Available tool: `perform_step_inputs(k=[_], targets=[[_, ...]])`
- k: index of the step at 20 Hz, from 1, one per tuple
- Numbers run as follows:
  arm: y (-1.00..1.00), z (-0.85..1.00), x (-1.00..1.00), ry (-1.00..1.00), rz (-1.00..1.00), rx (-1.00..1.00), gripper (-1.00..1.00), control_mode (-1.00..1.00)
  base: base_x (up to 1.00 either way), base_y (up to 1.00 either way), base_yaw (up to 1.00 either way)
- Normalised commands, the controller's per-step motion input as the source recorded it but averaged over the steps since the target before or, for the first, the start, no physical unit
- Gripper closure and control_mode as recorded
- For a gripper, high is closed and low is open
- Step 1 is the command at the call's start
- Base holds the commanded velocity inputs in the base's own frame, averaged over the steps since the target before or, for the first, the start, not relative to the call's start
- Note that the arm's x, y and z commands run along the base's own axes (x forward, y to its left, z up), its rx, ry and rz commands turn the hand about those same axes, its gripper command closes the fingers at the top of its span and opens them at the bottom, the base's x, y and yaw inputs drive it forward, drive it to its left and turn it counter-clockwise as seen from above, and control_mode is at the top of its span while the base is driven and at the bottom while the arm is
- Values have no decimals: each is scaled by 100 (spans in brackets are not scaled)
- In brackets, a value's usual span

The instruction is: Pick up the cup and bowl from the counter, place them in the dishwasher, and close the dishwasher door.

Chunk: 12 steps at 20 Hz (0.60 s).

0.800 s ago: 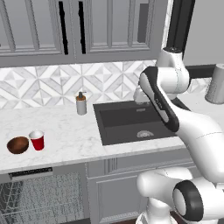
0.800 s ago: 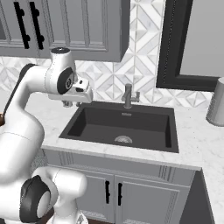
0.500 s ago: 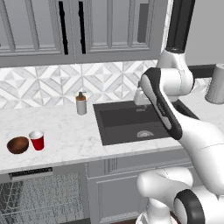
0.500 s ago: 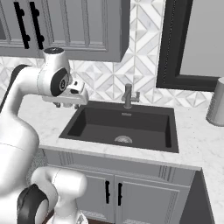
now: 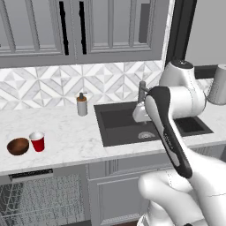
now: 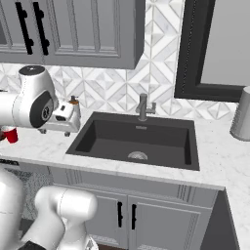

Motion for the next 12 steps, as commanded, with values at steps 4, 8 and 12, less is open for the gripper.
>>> perform_step_inputs(k=[4,8,12], targets=[[9,-7,-26,0,6,0,-100,-100,0,0,0],[-26,0,14,-11,34,0,-100,-100,0,0,0],[-22,-2,-16,-18,73,0,-100,-100,0,0,0]])
